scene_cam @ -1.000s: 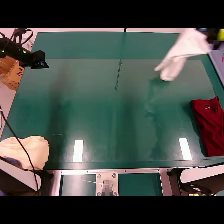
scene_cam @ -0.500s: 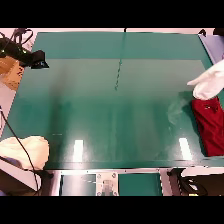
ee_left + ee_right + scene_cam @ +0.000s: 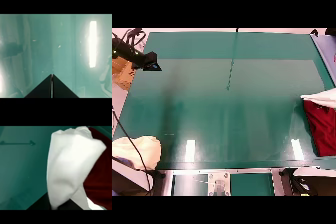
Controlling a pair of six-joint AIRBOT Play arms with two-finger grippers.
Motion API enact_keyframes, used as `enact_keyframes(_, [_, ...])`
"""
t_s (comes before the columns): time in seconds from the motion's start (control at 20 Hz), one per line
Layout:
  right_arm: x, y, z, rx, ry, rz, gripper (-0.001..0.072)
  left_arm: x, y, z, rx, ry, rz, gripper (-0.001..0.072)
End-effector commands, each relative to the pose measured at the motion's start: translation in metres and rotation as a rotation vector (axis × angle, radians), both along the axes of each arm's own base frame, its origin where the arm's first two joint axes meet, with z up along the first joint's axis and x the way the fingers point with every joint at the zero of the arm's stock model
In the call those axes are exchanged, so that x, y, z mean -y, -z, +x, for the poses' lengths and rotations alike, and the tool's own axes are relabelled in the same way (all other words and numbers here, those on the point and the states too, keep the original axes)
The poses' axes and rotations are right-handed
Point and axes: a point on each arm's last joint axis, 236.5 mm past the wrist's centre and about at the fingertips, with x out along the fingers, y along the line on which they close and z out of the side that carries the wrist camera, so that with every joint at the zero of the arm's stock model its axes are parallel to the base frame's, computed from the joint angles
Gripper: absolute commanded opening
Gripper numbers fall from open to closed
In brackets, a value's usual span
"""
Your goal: Fold the shirts.
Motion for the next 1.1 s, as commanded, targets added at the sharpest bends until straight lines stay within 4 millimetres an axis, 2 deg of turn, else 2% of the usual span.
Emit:
enact_keyframes(0.0, [0.009,0.015,-0.055,-0.225,0.127,-0.010,0.0016,0.001,0.001,-0.004,-0.015,0.006,-0.002,0.0022])
enact_keyframes(0.15, [0.010,0.035,-0.074,-0.324,0.151,0.011,0.0016,0.001,0.001,-0.004,-0.015,0.007,-0.003,0.0023])
enact_keyframes(0.3, [0.010,0.066,-0.100,-0.460,0.175,0.045,0.0016,0.004,-0.001,-0.004,-0.012,0.010,-0.018,0.0022])
enact_keyframes(0.45, [-0.003,0.104,-0.121,-0.580,0.169,0.125,0.0017,0.010,-0.004,-0.003,-0.007,0.016,-0.045,0.0022])
enact_keyframes(0.6, [-0.021,0.145,-0.156,-0.749,0.161,0.204,0.0017,0.015,-0.007,-0.003,-0.002,0.021,-0.068,0.0022])
enact_keyframes(0.65, [-0.024,0.155,-0.169,-0.808,0.162,0.214,0.0041,0.017,-0.008,-0.003,-0.001,0.023,-0.075,0.0022])
enact_keyframes(0.7, [-0.025,0.161,-0.183,-0.867,0.166,0.212,0.0215,0.018,-0.008,-0.003,-0.001,0.024,-0.080,0.0022])
enact_keyframes(0.75, [-0.022,0.163,-0.196,-0.926,0.173,0.196,0.0457,0.019,-0.009,-0.003,-0.002,0.026,-0.085,0.0022])
enact_keyframes(0.8, [-0.020,0.163,-0.203,-0.959,0.179,0.180,0.0546,0.020,-0.009,-0.003,-0.001,0.028,-0.090,0.0022])
enact_keyframes(0.95, [-0.015,0.157,-0.198,-0.940,0.185,0.158,0.0546,0.026,-0.013,-0.002,0.006,0.033,-0.117,0.0022])
enact_keyframes(1.0, [-0.013,0.154,-0.190,-0.914,0.180,0.147,0.0545,0.030,-0.016,-0.001,0.013,0.035,-0.138,0.0022])
enact_keyframes(1.05, [-0.010,0.149,-0.179,-0.879,0.172,0.128,0.0510,0.035,-0.020,0.001,0.026,0.037,-0.163,0.0022])
